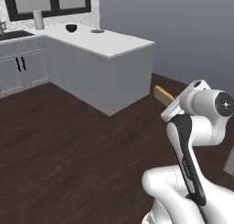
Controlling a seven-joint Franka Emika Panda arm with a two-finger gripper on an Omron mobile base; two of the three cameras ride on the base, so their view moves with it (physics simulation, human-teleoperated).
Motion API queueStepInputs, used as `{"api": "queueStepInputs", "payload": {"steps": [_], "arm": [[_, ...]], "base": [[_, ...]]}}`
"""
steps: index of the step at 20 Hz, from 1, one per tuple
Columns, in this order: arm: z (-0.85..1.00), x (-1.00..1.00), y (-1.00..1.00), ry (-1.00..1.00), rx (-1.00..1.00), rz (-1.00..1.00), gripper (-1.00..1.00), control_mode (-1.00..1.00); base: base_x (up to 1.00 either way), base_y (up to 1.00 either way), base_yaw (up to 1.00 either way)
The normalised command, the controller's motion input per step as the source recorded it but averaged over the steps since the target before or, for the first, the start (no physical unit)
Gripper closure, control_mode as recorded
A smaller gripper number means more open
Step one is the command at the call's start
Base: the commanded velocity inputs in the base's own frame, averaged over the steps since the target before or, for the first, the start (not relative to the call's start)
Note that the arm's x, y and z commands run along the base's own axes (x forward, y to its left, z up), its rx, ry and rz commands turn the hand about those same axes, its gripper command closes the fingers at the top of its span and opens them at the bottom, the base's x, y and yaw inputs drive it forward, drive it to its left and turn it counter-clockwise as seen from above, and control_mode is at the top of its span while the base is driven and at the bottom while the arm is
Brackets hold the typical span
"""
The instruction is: Start the toaster. Once the lever pops up, take the bread to the plate on the dining counter.
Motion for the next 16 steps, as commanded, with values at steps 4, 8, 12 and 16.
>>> {"api": "queueStepInputs", "payload": {"steps": [4,8,12,16], "arm": [[0.0,0.0,0.0,0.0,0.0,0.0,1.0,1.0],[0.0,0.0,0.0,0.0,0.0,0.0,1.0,1.0],[0.0,0.0,0.0,0.0,0.0,0.0,1.0,1.0],[0.0,0.0,0.0,0.0,0.0,0.0,1.0,1.0]], "base": [[1.0,-0.03,-0.34],[1.0,-0.15,-0.32],[1.0,-0.13,-0.31],[1.0,-0.16,-0.3]]}}
